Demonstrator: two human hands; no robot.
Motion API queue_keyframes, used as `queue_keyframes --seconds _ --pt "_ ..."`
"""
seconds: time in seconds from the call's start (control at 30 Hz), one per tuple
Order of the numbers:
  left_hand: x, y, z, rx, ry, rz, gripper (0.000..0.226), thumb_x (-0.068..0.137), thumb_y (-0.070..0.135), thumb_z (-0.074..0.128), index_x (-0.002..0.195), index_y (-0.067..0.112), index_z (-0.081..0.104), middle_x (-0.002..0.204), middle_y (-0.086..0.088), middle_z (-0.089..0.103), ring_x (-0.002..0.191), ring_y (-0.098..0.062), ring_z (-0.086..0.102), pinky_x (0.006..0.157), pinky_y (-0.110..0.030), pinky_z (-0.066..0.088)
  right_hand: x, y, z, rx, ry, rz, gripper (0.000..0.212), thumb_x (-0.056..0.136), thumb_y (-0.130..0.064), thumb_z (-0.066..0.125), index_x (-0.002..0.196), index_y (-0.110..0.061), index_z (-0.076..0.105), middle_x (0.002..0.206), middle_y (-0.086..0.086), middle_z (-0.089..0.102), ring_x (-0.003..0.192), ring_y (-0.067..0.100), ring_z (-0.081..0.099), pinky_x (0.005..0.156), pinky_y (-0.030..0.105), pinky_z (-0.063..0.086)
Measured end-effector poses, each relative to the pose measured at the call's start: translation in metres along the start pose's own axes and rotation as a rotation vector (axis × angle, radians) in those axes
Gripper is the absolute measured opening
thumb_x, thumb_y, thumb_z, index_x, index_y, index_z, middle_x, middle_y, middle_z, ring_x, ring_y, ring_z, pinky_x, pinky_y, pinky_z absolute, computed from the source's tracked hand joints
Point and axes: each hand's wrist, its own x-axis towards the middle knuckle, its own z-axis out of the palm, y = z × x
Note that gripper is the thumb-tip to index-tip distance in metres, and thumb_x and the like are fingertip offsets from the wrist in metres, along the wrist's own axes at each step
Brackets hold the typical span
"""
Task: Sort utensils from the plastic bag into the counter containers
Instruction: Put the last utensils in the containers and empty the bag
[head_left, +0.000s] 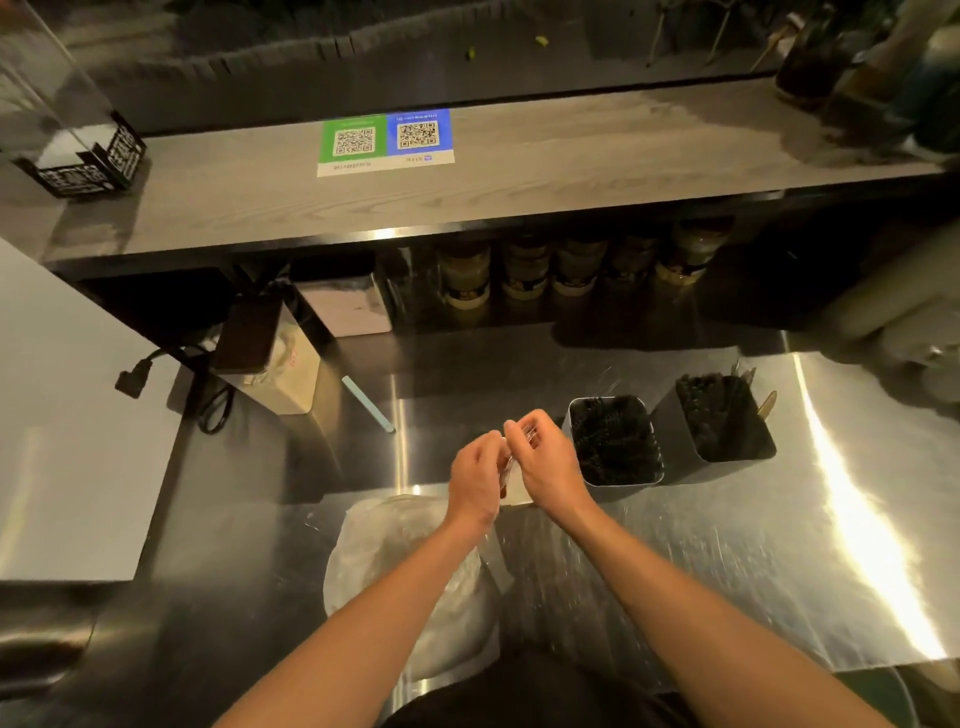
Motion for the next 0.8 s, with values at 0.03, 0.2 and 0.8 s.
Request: queue_keyframes --seconds 0.03,0.2,0.8 --pt "0.001 -0.001 0.005 -0.003 0.059 0.011 0.036 0.087 0.044 0.043 0.062 0.019 0.045 0.061 0.002 0.045 0.062 -0.015 0.04 0.06 -0.04 0.035 -0.001 -0.001 0.0 0.011 0.018 0.0 0.027 0.099 -0.038 0.056 0.089 -0.014 0.057 0.075 0.001 0.065 0.068 0.015 0.06 0.066 0.037 0.051" --pt "0.01 -0.004 0.013 -0.023 0.139 -0.059 0.044 0.105 0.041 0.042 0.075 0.011 0.055 0.063 -0.002 0.051 0.056 -0.015 0.048 0.054 -0.035 0.042 -0.004 -0.001 -0.006 0.015 0.069 -0.032 0.032 0.098 -0.038 0.061 0.083 -0.01 0.054 0.068 0.004 0.061 0.056 0.005 0.053 0.054 0.024 0.043" --pt "0.008 -0.058 -0.023 0.421 0.054 -0.072 0.005 0.101 0.022 0.056 0.1 0.027 0.057 0.091 0.01 0.064 0.084 -0.014 0.065 0.078 -0.04 0.061 0.018 0.029 0.007 -0.97 -0.291 -0.265 0.035 0.104 -0.045 0.043 0.123 -0.017 0.052 0.128 0.006 0.061 0.095 0.03 0.069 0.076 0.04 0.056"
